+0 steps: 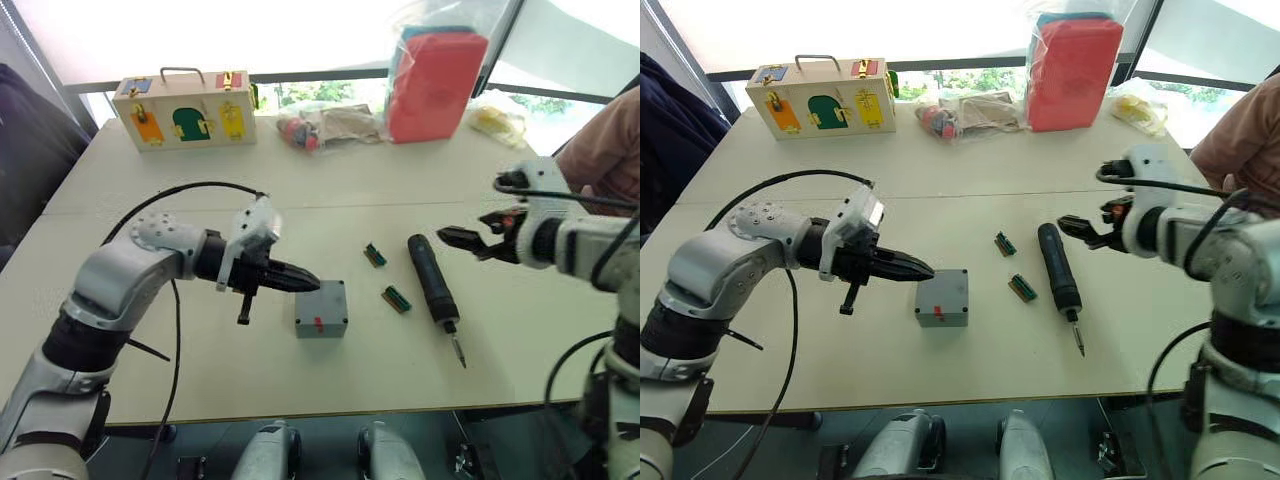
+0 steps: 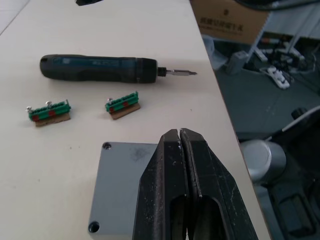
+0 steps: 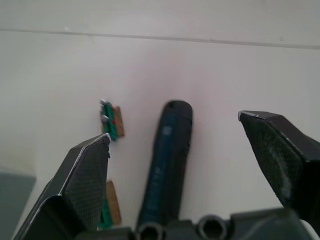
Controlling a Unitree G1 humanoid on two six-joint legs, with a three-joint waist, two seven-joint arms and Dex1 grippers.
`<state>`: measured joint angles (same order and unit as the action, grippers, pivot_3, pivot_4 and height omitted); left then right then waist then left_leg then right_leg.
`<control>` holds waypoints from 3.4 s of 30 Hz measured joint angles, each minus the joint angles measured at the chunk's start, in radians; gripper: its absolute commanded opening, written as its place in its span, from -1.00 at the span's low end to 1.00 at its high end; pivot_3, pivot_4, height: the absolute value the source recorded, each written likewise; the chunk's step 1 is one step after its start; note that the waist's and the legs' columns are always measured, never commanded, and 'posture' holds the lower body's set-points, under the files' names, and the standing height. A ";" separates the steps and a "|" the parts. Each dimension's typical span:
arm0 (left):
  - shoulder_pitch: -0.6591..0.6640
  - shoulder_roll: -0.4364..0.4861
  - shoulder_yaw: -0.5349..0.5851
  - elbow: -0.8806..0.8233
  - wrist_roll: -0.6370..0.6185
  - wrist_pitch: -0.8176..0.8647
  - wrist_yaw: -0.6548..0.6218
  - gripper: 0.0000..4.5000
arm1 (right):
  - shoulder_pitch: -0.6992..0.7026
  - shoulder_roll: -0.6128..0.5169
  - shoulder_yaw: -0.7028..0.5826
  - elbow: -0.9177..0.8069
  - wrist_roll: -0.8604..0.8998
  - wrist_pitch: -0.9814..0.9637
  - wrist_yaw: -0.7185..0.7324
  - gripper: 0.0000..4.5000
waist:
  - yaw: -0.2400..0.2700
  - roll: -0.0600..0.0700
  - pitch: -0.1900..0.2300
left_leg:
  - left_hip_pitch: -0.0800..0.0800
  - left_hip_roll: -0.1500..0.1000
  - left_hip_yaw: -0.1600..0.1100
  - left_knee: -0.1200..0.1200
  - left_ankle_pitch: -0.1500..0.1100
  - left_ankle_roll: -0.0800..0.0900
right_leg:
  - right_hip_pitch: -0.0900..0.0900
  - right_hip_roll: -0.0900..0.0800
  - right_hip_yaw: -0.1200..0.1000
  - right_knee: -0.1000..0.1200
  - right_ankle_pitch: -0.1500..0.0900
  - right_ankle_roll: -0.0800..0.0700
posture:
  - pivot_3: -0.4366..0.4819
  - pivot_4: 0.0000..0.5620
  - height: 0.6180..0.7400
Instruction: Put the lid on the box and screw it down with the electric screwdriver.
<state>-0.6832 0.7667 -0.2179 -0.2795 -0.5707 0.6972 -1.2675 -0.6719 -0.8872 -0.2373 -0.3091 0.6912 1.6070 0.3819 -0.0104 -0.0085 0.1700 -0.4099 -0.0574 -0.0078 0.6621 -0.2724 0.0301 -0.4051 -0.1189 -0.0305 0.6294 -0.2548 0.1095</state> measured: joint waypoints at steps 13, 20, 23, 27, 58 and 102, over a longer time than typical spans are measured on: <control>0.020 -0.071 -0.068 0.043 0.124 -0.119 0.006 -1.00 | -0.099 -0.139 0.331 0.229 0.355 0.001 -0.001 0.95 | 0.000 0.000 0.004 | -0.003 0.002 0.001 0.001 -0.001 0.001 | -0.002 -0.001 0.000 -0.001 0.001 0.001 | -0.05 -0.47 1.00; 0.070 -0.079 -0.043 0.007 0.121 -0.090 0.074 -1.00 | -0.136 -0.082 0.476 0.328 0.318 0.001 -0.056 0.95 | 0.000 0.000 0.004 | -0.007 0.002 0.001 0.003 0.000 0.001 | -0.006 -0.001 0.000 -0.001 0.001 0.001 | -0.05 -0.47 1.00; 0.082 -0.083 -0.032 -0.010 0.115 -0.076 0.098 -1.00 | -0.165 -0.061 0.522 0.369 0.259 0.001 -0.060 0.95 | 0.000 0.001 0.005 | -0.008 0.001 0.001 0.003 0.000 0.001 | -0.006 -0.001 0.000 0.000 0.001 0.001 | -0.05 -0.47 1.00; 0.101 -0.085 -0.023 -0.013 0.109 -0.073 0.121 -1.00 | -0.203 -0.062 0.597 0.369 0.212 0.001 -0.019 0.60 | 0.000 0.001 0.005 | -0.007 0.002 0.000 0.003 0.000 0.001 | -0.006 0.000 0.000 0.000 0.001 0.001 | -0.05 -0.47 1.00; 0.021 -0.057 0.074 0.224 0.079 -0.026 0.074 -1.00 | -0.090 0.653 -0.234 -0.090 0.158 -0.351 -0.310 -0.21 | -0.001 0.008 0.009 | -0.018 0.001 0.002 0.004 0.007 -0.009 | -0.021 0.006 0.002 0.008 0.006 0.005 | -0.05 -0.47 1.00; 0.028 -0.081 -0.113 0.173 0.257 -0.099 0.025 -1.00 | 0.337 0.651 0.262 -0.151 -0.157 -1.033 0.027 -0.21 | -0.002 0.007 0.008 | -0.016 0.000 0.002 0.005 0.008 -0.008 | -0.021 0.006 0.004 0.016 0.005 0.005 | -0.05 -0.47 1.00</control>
<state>-0.6555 0.6856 -0.3304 -0.1066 -0.3136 0.5979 -1.2427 -0.3349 -0.2358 0.0251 -0.4598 0.5345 0.5739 0.4089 -0.0119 -0.0019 0.1784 -0.4262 -0.0574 -0.0059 0.6676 -0.2649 0.0224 -0.4263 -0.1130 -0.0267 0.6457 -0.2496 0.1144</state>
